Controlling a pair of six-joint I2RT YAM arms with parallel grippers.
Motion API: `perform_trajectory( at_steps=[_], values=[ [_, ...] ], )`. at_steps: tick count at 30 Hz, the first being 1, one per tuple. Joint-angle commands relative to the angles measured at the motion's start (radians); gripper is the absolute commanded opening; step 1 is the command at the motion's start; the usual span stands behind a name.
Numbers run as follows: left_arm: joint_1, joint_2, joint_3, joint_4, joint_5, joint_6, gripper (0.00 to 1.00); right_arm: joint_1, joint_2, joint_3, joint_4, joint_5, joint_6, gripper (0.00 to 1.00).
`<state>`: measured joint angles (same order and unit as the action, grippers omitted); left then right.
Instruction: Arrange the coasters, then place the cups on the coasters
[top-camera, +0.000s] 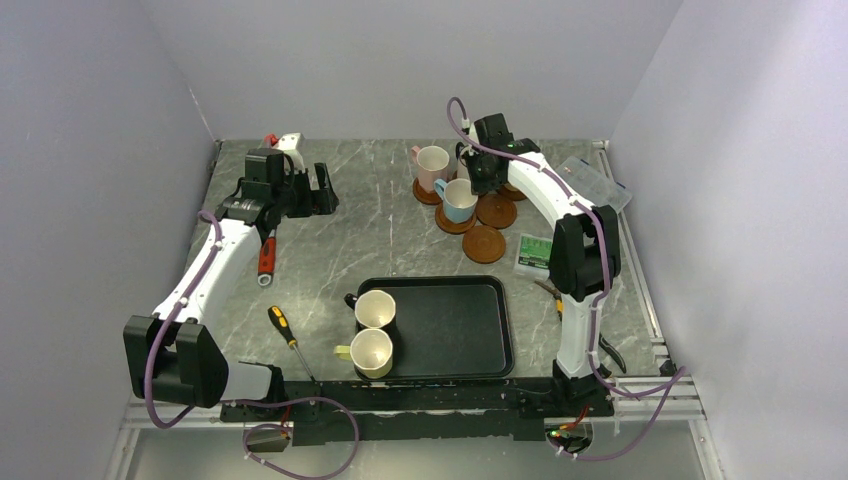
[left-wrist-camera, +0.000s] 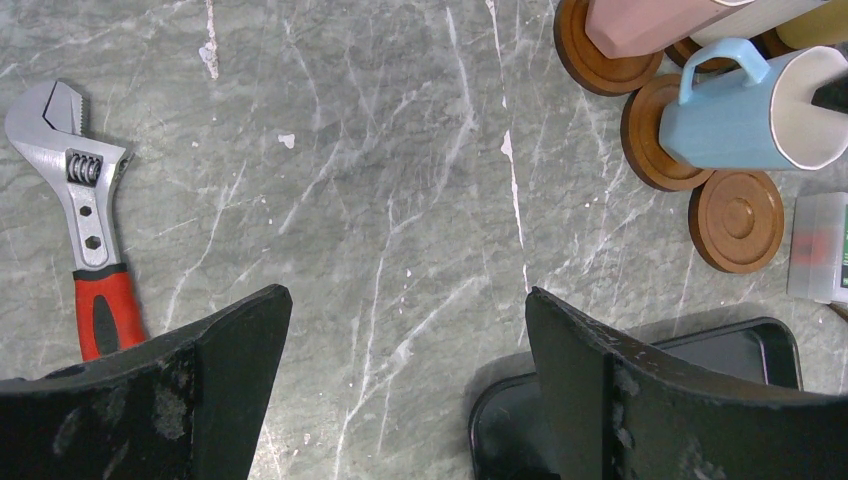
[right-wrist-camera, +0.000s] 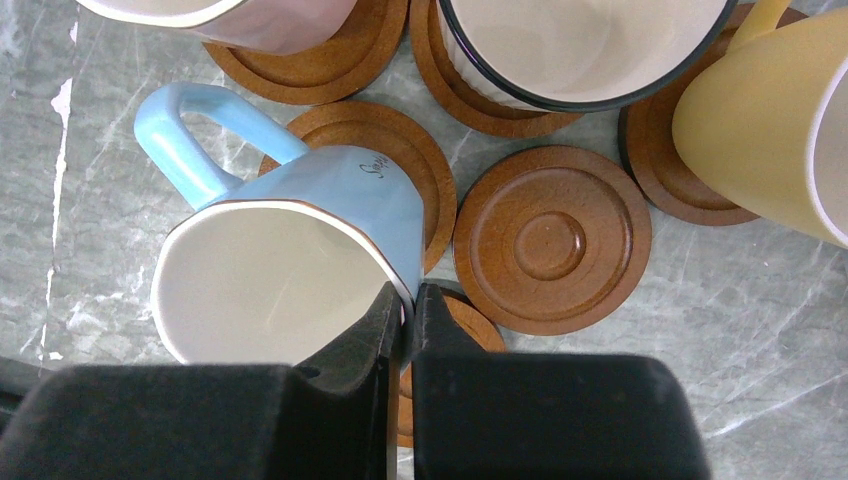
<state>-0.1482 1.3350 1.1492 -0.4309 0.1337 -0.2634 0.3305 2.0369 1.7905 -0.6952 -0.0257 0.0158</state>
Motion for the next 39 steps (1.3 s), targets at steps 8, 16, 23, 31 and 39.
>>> perform_trajectory(
  at_steps=[8, 16, 23, 31, 39],
  values=[
    [0.001, -0.013, 0.015, 0.016, -0.004, 0.015, 0.93, -0.005, -0.012, 0.077, 0.05, -0.001, -0.008, 0.32],
    [0.001, -0.017, 0.014, 0.017, -0.005, 0.014, 0.93, -0.005, -0.018, 0.082, 0.042, 0.001, -0.007, 0.43],
    [0.001, -0.02, 0.013, 0.017, -0.005, 0.013, 0.93, -0.004, -0.043, 0.088, 0.024, 0.013, 0.011, 0.46],
    [0.001, -0.027, 0.012, 0.019, -0.012, 0.013, 0.93, -0.003, -0.136, 0.079, -0.001, 0.068, 0.045, 0.52],
    [0.001, -0.034, 0.009, 0.026, -0.002, 0.007, 0.93, 0.096, -0.322, 0.006, -0.07, 0.187, 0.156, 0.55]
  ],
)
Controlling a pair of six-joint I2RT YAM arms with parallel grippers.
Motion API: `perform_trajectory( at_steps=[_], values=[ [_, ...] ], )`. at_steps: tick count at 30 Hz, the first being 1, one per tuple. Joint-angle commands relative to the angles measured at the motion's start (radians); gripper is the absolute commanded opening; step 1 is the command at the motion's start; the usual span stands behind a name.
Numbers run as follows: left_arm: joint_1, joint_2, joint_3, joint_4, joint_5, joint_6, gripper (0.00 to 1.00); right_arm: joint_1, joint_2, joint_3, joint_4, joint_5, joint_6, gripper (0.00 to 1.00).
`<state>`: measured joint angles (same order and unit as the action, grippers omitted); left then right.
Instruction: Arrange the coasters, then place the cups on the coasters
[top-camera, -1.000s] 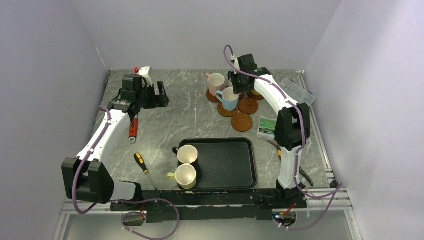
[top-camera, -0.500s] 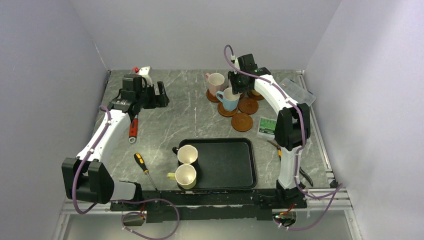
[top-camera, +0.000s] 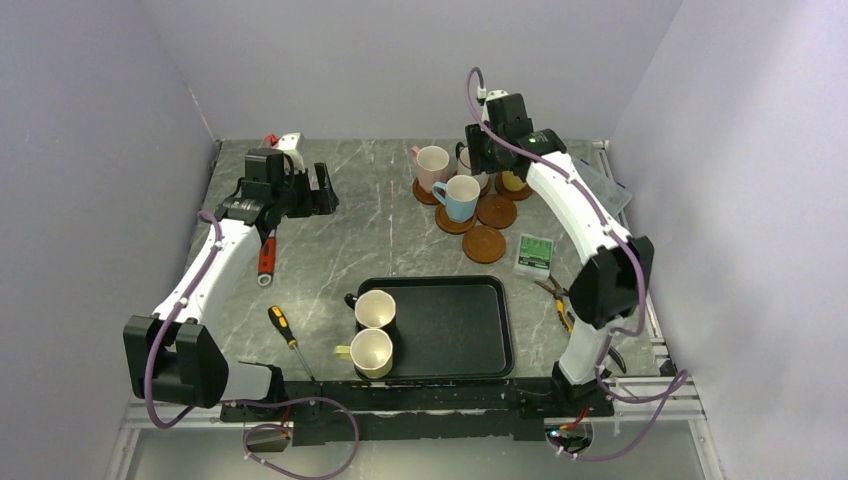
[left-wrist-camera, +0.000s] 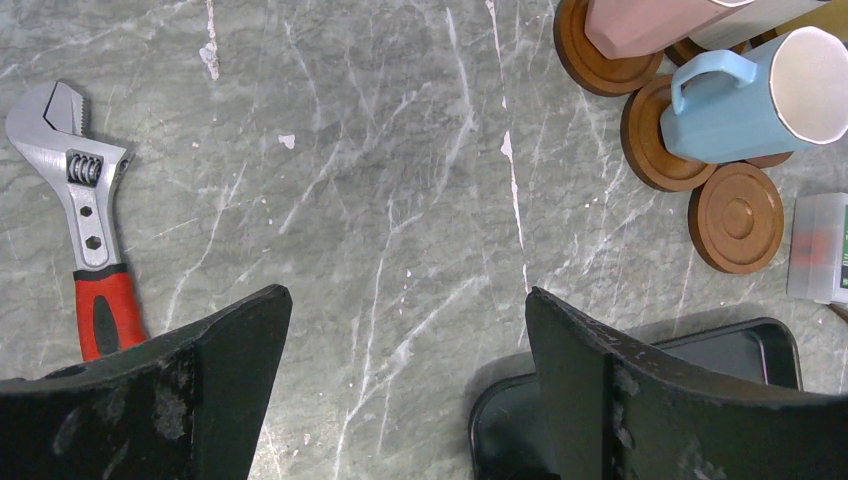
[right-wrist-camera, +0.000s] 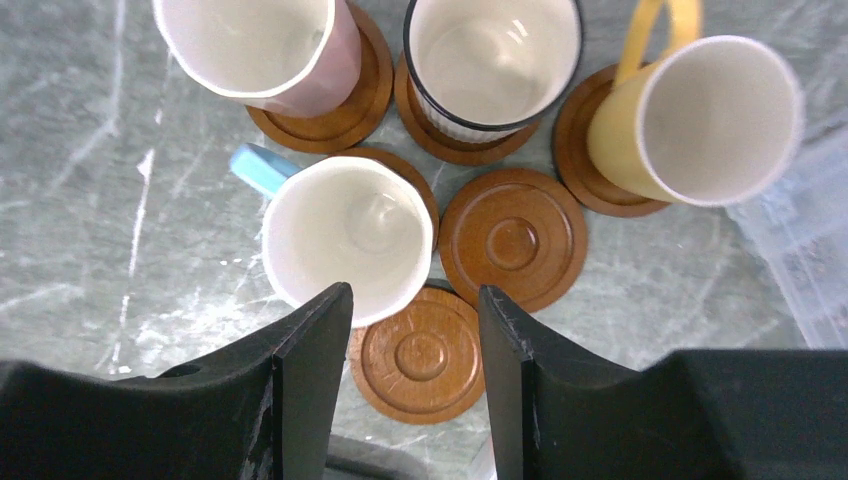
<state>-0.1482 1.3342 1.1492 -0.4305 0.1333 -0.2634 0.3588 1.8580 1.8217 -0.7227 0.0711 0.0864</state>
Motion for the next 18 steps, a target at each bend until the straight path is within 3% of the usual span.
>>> perform_trajectory(
  at_steps=[1, 8, 13, 18],
  values=[
    [0.001, -0.034, 0.009, 0.027, 0.002, 0.004, 0.93, 0.088, -0.168, -0.04, -0.058, 0.102, 0.119, 0.55],
    [0.001, -0.046, 0.005, 0.031, 0.014, -0.007, 0.93, 0.317, -0.35, -0.274, -0.038, 0.11, 0.397, 0.6],
    [0.001, -0.04, 0.007, 0.036, 0.056, -0.025, 0.94, 0.464, -0.464, -0.475, 0.08, 0.081, 0.571, 0.59],
    [0.001, -0.049, 0.006, 0.038, 0.056, -0.025, 0.94, 0.578, -0.454, -0.542, 0.069, 0.097, 0.676, 0.64]
  ],
)
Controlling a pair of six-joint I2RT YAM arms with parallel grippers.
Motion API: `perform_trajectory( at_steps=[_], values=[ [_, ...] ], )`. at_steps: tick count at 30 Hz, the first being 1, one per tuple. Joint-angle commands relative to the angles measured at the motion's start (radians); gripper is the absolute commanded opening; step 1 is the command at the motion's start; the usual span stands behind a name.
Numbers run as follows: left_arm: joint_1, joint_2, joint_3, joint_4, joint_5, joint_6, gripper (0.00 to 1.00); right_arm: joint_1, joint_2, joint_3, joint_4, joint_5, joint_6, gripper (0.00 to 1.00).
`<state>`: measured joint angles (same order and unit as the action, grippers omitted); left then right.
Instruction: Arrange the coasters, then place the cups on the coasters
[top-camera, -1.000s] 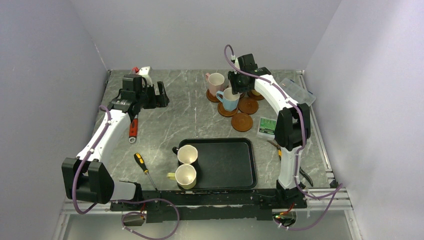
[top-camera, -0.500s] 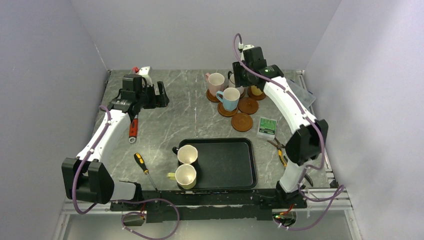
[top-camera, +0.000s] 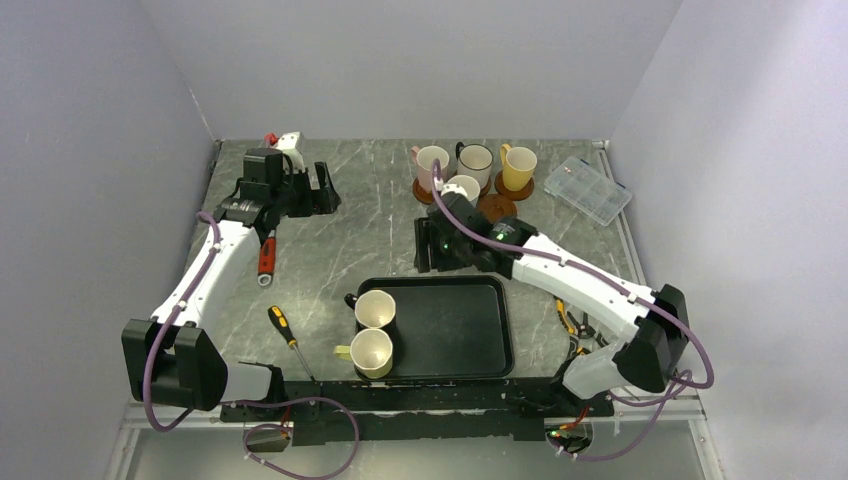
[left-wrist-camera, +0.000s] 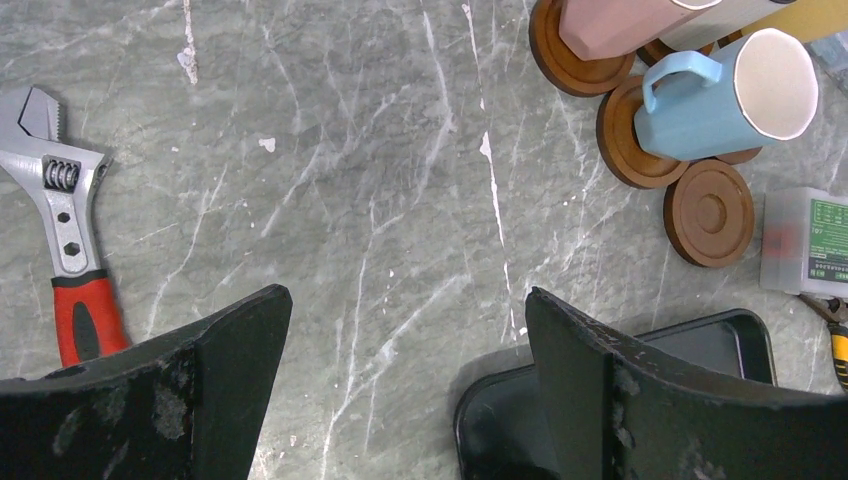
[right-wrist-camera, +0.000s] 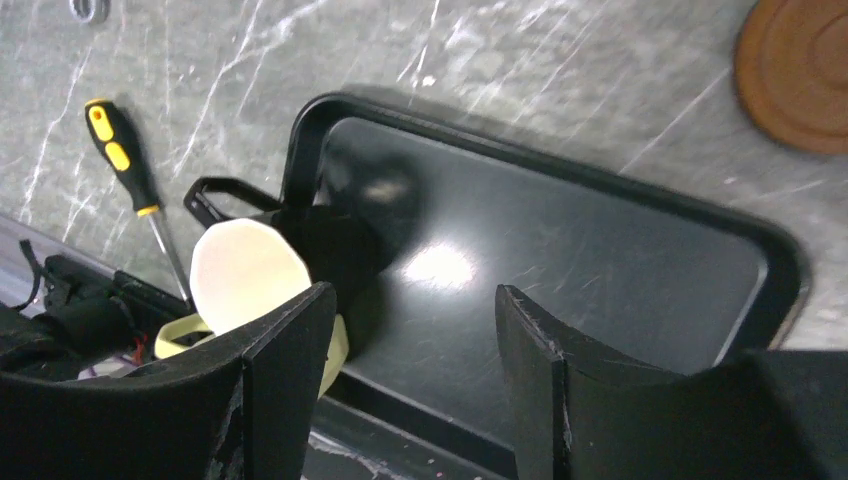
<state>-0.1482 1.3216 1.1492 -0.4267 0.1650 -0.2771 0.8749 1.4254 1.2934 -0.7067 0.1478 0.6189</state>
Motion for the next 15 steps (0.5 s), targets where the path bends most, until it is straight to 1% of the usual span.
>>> perform_trajectory(
  at_steps=[1, 6, 10, 15],
  values=[
    [0.001, -0.041, 0.005, 0.035, 0.021, -0.009, 0.93, 0.081, -0.011, -0.014, 0.044, 0.029, 0.157, 0.65],
    [0.001, -0.047, 0.004, 0.035, 0.015, -0.007, 0.93, 0.167, 0.032, -0.007, 0.033, 0.068, 0.197, 0.66],
    [0.001, -0.043, 0.003, 0.039, 0.026, -0.01, 0.94, 0.195, 0.094, 0.039, 0.001, 0.098, 0.187, 0.63],
    [0.001, -0.039, 0.003, 0.038, 0.026, -0.011, 0.93, 0.226, 0.18, 0.106, -0.023, 0.12, 0.16, 0.62]
  ],
)
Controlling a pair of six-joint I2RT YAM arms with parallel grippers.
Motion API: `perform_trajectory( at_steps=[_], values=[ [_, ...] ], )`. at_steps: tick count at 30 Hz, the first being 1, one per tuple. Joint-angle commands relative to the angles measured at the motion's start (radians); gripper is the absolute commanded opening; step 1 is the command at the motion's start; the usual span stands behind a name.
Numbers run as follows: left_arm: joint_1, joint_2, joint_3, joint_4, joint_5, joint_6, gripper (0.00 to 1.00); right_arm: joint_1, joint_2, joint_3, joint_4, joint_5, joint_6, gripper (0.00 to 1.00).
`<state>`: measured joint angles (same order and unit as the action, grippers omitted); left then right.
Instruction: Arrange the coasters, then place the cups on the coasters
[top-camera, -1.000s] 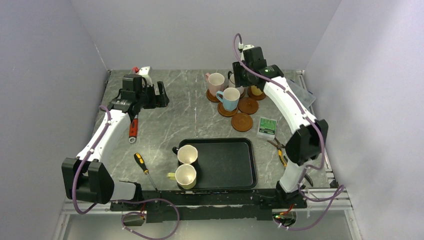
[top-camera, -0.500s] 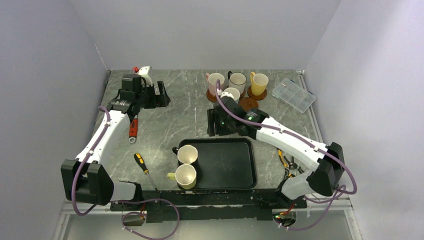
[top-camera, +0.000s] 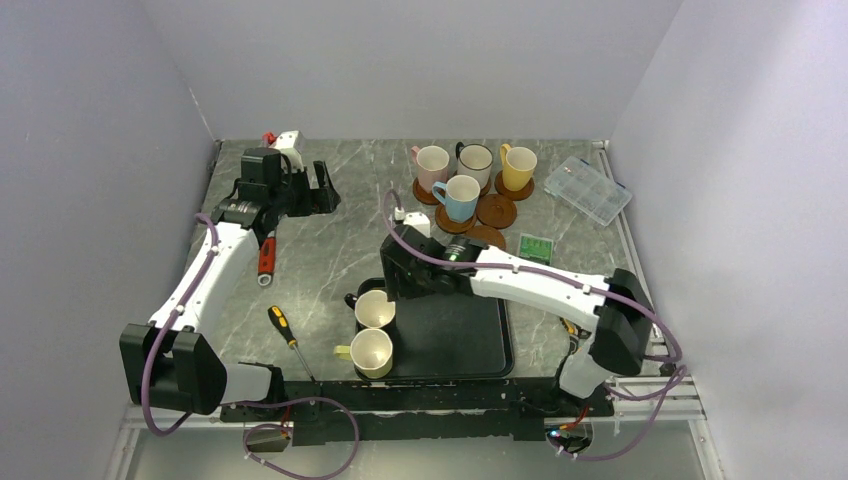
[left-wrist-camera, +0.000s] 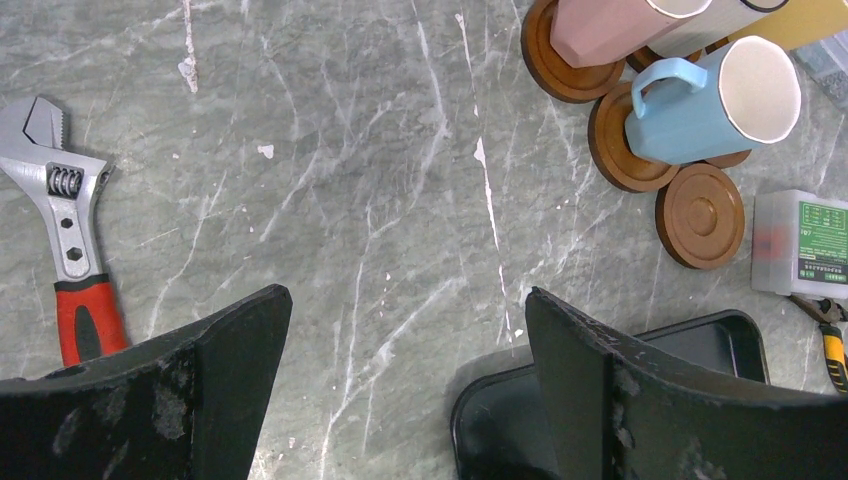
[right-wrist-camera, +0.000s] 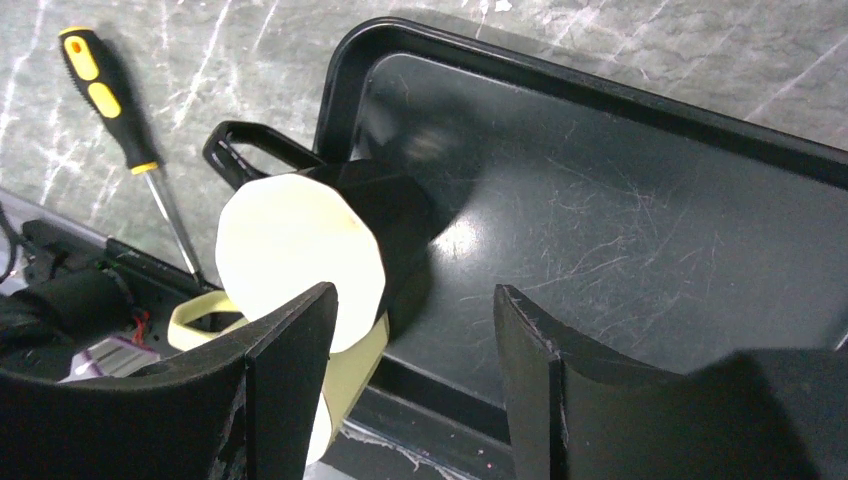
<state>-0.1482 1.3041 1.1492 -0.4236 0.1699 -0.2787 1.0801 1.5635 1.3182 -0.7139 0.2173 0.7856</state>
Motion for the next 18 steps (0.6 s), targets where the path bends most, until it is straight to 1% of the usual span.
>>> perform_trajectory(
  at_steps=[1, 4, 7, 14, 18],
  values=[
    [0.001, -0.022, 0.003, 0.035, 0.021, -0.01, 0.93, 0.027, 0.064, 0.095, -0.021, 0.051, -0.012, 0.61],
    [0.001, -0.021, 0.003, 0.033, 0.019, -0.009, 0.93, 0.038, 0.113, 0.131, -0.047, 0.063, -0.021, 0.58],
    [0.001, -0.021, 0.004, 0.032, 0.018, -0.007, 0.93, 0.049, 0.15, 0.158, -0.077, 0.073, -0.029, 0.5],
    [0.001, -0.02, 0.005, 0.033, 0.021, -0.009, 0.93, 0.074, 0.195, 0.173, -0.102, 0.09, -0.026, 0.42],
    [0.001, -0.016, 0.006, 0.032, 0.022, -0.01, 0.93, 0.09, 0.221, 0.185, -0.133, 0.104, -0.013, 0.35]
  ],
)
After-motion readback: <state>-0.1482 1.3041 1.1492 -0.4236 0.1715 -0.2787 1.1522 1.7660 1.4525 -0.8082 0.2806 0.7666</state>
